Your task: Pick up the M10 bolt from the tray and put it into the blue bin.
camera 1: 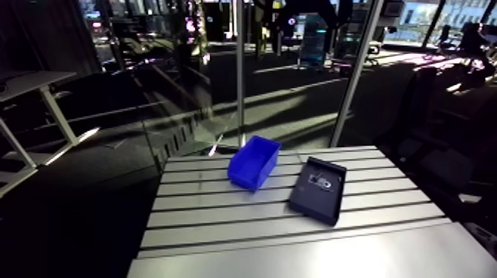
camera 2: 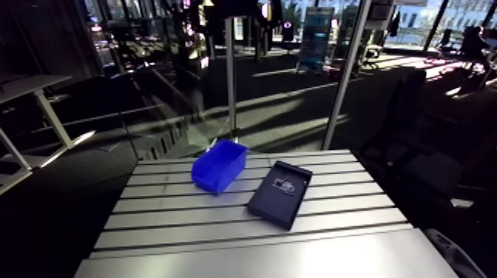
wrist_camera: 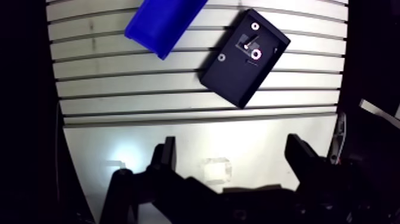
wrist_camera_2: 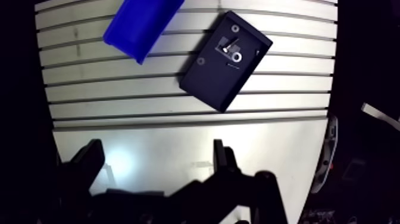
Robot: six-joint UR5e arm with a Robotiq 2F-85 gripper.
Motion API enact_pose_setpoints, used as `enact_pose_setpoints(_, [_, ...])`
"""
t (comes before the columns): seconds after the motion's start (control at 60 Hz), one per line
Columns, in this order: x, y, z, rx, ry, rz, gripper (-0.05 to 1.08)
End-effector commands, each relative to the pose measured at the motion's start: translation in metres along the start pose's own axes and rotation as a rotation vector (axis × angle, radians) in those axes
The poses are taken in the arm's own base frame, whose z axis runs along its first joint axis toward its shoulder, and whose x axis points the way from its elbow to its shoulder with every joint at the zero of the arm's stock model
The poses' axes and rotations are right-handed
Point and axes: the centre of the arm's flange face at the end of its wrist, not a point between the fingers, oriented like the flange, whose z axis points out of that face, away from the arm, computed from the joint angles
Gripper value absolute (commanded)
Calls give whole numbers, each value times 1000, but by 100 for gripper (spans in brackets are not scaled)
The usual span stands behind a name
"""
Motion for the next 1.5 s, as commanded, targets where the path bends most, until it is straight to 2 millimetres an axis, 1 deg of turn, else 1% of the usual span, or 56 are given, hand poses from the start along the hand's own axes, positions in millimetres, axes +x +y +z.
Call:
enact_pose_setpoints(0.017, [-13,-2,4,43,-6,22,1])
enact_pose_setpoints(0.25, [-14,-2,1,42,-1,23,1])
enact_pose_setpoints(0.65, [-16,-2,2,42,-2,24,1])
enact_pose_setpoints(0.867, [-18,-2,3,41,-3,53,1])
enact_pose_setpoints(1.067, [-16,-2,6,38,-12,115,1])
enact_pose_setpoints(1.2, [-14,-1,8,32,-17,206,1])
enact_pose_setpoints(1.233, [-11,0,11,27,-25,262,1])
enact_pose_setpoints(1.35, [-4,6,19,22,-40,355,1])
enact_pose_setpoints(1.367, [-2,12,19,22,-42,393,1])
enact_pose_setpoints(1.383, [-2,12,19,22,-42,393,1])
enact_pose_setpoints(1.4, [-2,18,20,22,-43,430,1])
enact_pose_setpoints(1.417, [-2,18,20,22,-43,430,1])
enact_pose_setpoints(1.433, [-1,26,21,23,-44,463,1])
enact_pose_setpoints(1.45, [-1,26,21,23,-44,463,1])
enact_pose_setpoints(1.467, [-1,32,21,23,-45,490,1])
enact_pose_setpoints(1.483, [-1,32,21,23,-45,490,1])
enact_pose_setpoints(1.5, [0,37,23,26,-50,516,1])
